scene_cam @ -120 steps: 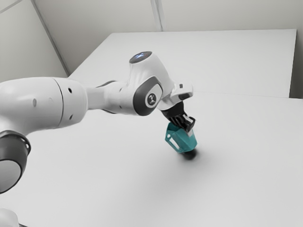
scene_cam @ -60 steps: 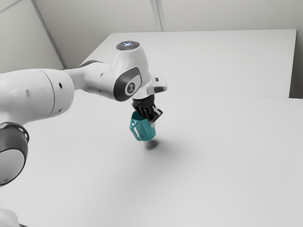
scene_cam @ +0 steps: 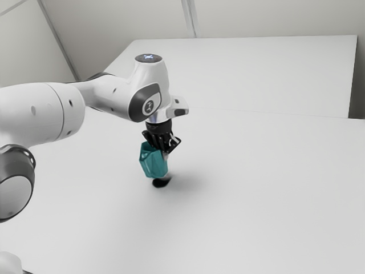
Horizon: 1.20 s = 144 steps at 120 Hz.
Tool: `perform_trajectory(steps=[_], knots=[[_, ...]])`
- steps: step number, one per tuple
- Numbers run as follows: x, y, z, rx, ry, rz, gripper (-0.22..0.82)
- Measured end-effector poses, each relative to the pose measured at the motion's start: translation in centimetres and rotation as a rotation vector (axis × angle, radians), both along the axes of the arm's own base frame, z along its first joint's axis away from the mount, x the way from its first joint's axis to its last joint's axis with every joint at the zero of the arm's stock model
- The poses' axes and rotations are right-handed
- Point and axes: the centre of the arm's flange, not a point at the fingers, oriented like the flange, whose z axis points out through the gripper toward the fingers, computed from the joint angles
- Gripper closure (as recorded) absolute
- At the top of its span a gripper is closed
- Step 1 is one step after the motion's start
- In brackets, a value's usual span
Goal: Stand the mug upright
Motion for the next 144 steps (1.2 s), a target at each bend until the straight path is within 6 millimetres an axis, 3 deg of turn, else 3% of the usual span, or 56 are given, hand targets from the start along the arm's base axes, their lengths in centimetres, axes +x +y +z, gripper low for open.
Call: perform_trajectory(steps=[101, 144], knots=[[-0.5, -2.0, -2.8, -0.053, -0.09, 0.127, 0.78], [-0.7, -2.2, -1.9, -0.084, -0.079, 0.147, 0.31]])
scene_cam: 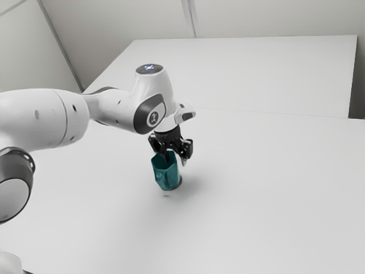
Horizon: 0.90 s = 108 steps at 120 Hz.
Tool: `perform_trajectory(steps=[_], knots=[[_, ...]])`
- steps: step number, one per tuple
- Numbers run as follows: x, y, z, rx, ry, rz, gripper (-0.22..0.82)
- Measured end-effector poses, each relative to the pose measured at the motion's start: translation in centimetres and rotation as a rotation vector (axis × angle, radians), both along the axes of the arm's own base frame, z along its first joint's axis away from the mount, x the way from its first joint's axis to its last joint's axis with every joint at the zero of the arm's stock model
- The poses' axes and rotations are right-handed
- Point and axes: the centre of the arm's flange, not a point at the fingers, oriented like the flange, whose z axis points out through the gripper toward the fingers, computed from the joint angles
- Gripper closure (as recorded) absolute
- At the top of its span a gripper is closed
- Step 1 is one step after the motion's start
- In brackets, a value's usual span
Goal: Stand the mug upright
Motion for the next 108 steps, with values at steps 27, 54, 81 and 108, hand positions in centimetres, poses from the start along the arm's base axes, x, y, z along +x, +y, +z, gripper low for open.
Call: perform_trajectory(steps=[27, 54, 81, 108], knots=[[-0.4, -1.0, 3.7, -0.06, -0.031, -0.019, 0.19], [-0.3, -1.3, 10.2, -0.08, -0.086, -0.092, 0.07], [1.3, 1.2, 20.4, -0.045, -0.164, -0.175, 0.03], [0.4, 4.5, 28.5, -0.018, -0.143, -0.208, 0.01]])
